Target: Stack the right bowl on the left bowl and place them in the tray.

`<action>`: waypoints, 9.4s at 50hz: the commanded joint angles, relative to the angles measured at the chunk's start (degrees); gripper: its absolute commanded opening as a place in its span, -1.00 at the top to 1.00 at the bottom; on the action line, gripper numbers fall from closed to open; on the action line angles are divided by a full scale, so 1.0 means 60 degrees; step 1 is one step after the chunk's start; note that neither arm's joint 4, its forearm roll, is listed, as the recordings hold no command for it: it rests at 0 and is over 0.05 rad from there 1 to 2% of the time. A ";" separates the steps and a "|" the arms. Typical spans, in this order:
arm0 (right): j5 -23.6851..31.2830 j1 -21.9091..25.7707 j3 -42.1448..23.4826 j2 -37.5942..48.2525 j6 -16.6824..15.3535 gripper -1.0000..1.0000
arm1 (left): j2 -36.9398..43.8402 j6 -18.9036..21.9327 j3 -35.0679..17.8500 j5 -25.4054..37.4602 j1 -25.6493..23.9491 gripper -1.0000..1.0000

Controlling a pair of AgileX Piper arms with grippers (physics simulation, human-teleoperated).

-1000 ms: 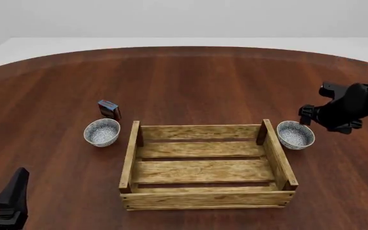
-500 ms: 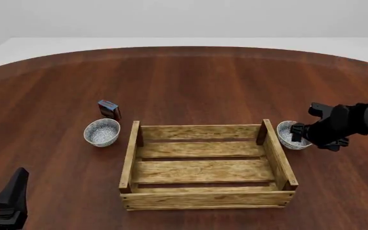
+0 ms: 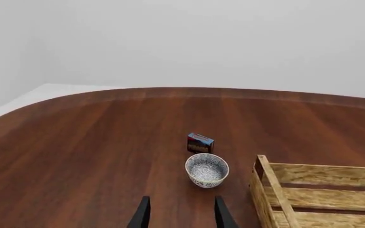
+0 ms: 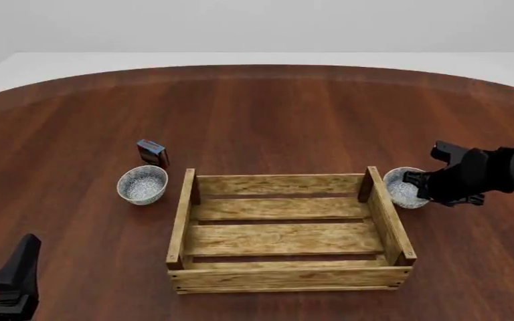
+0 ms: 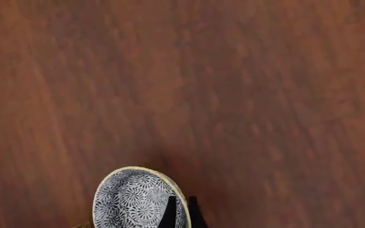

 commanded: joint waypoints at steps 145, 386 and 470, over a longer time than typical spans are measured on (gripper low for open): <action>-0.0658 0.6260 0.1603 -0.7472 0.0545 1.00 | -0.0001 0.0305 -0.0584 0.0267 -0.0224 -1.00; -0.1841 0.7604 0.2616 -0.7668 0.0438 -1.00 | 1.4356 0.0007 -0.7844 -0.5128 -0.7683 1.00; -0.1838 0.7474 0.2652 -0.7694 0.0547 -1.00 | 1.2750 0.1096 -0.7979 -0.3559 -0.3995 1.00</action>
